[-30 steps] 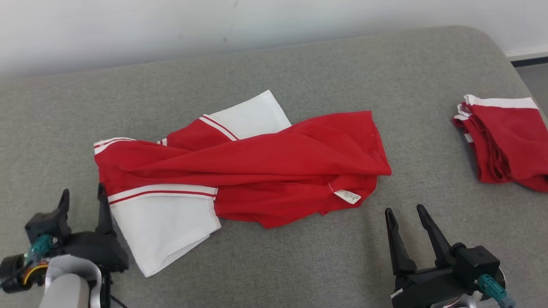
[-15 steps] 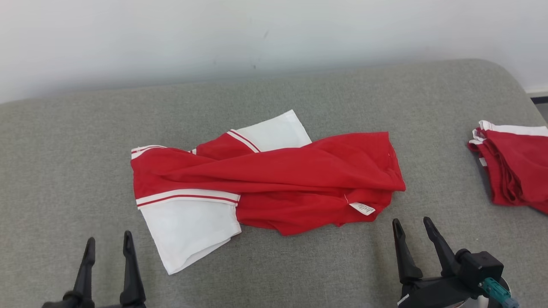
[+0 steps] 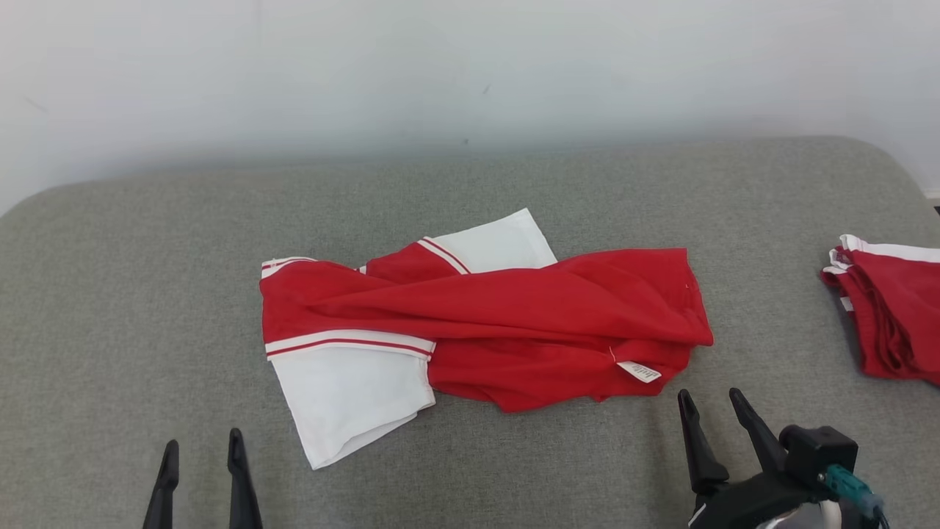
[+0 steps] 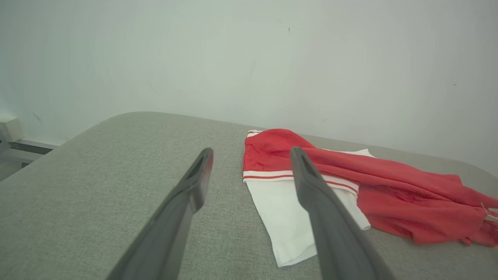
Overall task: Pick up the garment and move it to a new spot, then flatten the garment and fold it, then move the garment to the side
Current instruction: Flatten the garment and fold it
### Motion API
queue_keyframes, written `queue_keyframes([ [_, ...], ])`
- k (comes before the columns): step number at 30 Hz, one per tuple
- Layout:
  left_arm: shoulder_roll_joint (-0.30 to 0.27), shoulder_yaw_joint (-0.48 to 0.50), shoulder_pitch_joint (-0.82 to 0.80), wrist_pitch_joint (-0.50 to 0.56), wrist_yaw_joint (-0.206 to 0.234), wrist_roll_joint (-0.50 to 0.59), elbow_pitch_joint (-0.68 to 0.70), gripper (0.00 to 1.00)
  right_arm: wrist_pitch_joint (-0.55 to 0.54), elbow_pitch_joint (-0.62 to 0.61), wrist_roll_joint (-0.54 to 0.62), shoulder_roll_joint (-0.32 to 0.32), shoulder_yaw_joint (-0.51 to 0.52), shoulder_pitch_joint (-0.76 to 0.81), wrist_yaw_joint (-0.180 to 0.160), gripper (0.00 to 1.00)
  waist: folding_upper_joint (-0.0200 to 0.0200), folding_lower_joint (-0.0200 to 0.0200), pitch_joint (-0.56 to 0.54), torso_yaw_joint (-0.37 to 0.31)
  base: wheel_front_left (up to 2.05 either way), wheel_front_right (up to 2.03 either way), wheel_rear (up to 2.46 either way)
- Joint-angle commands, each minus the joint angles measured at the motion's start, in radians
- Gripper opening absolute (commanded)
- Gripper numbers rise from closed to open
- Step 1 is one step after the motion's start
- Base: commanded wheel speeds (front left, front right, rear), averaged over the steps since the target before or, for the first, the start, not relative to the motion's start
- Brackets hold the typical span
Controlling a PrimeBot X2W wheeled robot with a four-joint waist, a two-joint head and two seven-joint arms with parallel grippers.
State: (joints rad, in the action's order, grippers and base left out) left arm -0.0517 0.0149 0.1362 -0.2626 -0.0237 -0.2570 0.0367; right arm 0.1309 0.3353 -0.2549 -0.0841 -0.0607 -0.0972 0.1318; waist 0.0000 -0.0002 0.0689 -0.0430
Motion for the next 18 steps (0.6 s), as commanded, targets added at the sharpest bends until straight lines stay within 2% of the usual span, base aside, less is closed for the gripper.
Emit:
queue_keyframes([
  [1, 0.002, -0.003, 0.004, -0.003, 0.005, -0.010, 0.003, 1.00, -0.008, 0.011, -0.006, -0.007, 0.003, -0.016, -0.002, 1.00, 0.0000, 0.0002, 0.009, 0.005, 0.00, 0.00, 0.00],
  [9, 0.002, -0.026, -0.026, -0.003, 0.003, -0.003, 0.003, 1.00, -0.083, 0.134, -0.029, -0.021, -0.020, -0.121, -0.002, 1.00, 0.0000, 0.0002, 0.054, 0.026, 0.00, 0.00, 0.00],
  [18, 0.002, -0.031, -0.049, -0.003, -0.011, 0.009, -0.002, 1.00, -0.101, 0.255, -0.065, -0.038, -0.067, -0.207, -0.002, 1.00, 0.0000, 0.0002, 0.077, 0.049, 0.00, 0.00, 0.00],
])
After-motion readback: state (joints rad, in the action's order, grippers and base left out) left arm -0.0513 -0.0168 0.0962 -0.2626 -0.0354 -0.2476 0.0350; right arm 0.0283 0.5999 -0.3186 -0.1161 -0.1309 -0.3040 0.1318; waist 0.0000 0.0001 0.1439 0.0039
